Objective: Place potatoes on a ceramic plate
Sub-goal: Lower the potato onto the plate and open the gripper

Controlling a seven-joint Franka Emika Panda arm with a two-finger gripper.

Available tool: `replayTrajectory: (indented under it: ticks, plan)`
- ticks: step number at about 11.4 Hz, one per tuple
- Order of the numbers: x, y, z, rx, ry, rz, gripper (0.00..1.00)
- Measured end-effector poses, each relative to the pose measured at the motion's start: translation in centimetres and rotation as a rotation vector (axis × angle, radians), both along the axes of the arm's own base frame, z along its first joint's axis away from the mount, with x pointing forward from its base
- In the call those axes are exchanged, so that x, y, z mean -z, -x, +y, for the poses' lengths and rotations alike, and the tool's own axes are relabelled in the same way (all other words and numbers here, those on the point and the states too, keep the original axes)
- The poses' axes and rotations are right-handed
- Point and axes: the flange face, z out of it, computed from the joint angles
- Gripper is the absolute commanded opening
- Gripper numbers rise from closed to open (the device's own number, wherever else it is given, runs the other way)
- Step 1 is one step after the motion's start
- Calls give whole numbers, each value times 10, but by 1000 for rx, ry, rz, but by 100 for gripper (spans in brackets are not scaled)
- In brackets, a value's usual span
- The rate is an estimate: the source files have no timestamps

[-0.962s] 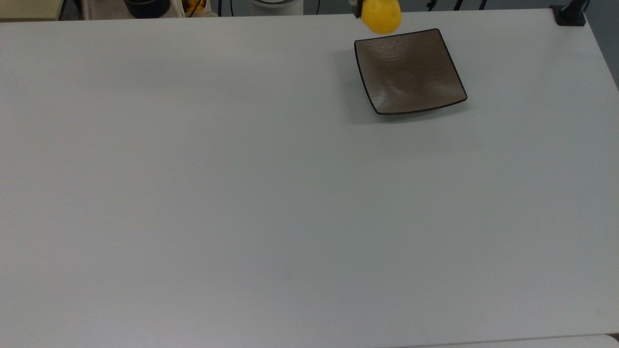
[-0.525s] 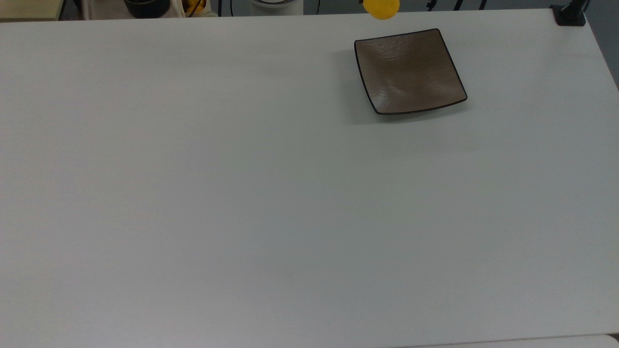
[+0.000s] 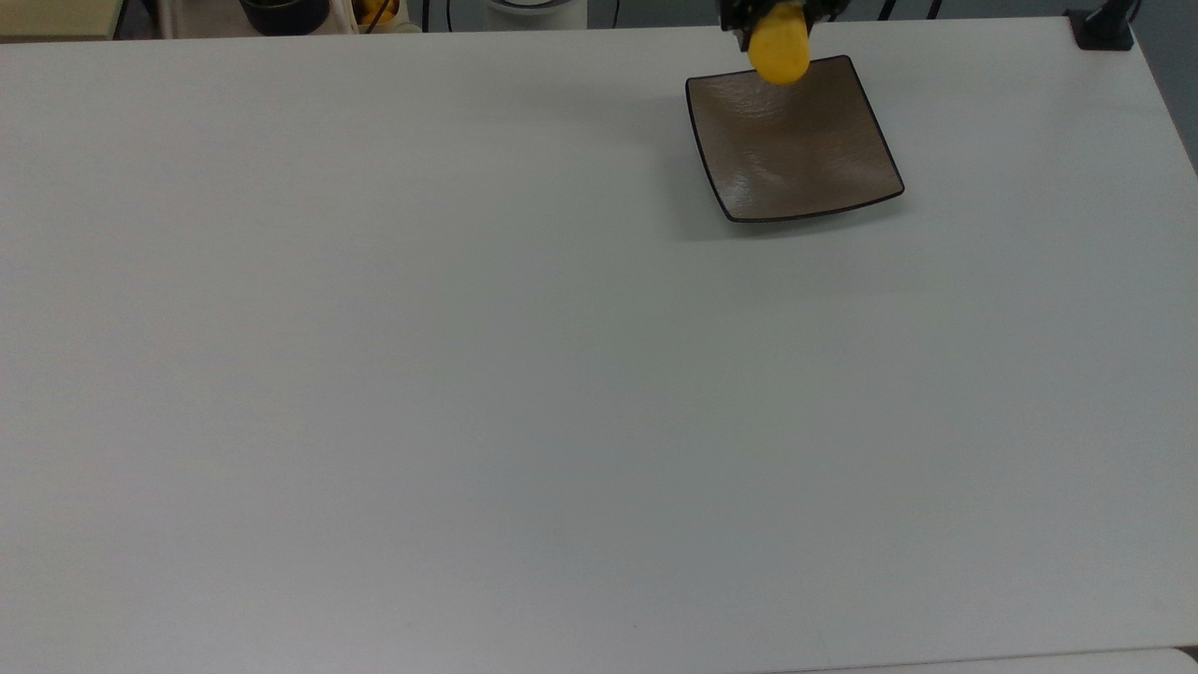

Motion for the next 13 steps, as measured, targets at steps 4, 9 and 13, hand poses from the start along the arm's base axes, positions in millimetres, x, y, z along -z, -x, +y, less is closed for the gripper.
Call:
replayTrajectory:
  ticks: [4,9,13]
  plan:
    - [65,10,26,90,10,-125,0]
    - [108,11,44,93,43,-195,75]
    - [108,10,45,93,38,-198,100]
